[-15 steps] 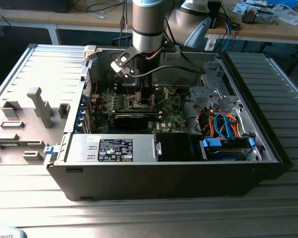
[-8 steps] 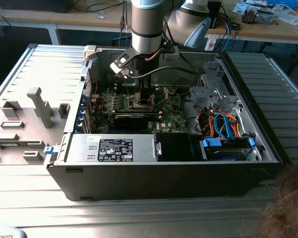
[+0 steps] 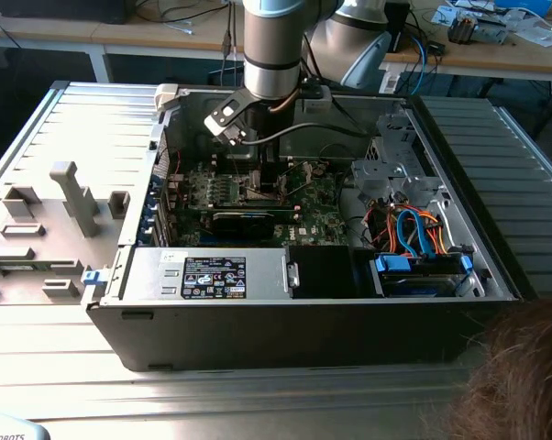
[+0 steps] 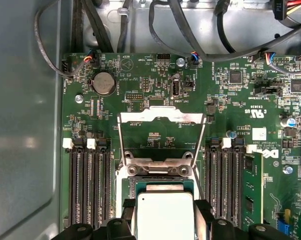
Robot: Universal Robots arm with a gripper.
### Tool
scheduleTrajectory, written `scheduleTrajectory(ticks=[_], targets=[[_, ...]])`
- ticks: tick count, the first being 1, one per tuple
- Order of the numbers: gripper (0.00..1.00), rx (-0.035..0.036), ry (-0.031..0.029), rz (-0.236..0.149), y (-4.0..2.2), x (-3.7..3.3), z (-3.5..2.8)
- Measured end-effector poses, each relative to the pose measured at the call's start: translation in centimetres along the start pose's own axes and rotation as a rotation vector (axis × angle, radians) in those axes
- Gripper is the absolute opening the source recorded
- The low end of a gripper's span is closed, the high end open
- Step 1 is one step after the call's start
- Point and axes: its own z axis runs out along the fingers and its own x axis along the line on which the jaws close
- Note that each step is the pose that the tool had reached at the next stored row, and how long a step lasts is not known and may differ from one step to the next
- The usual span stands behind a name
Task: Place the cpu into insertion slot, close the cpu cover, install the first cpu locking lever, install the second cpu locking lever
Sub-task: 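Place the cpu into insertion slot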
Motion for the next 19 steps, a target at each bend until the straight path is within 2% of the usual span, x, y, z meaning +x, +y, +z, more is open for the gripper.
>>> scheduleTrajectory(ticks=[12,16,19], targets=[[0.55,0.0001,0.0000,0.000,0.00,0.17,0.08],[0.55,0.0001,0.0000,0.000,-0.16,0.24,0.26],[0.55,-0.0001,0.0002,0.000,-0.27,0.25,0.66]])
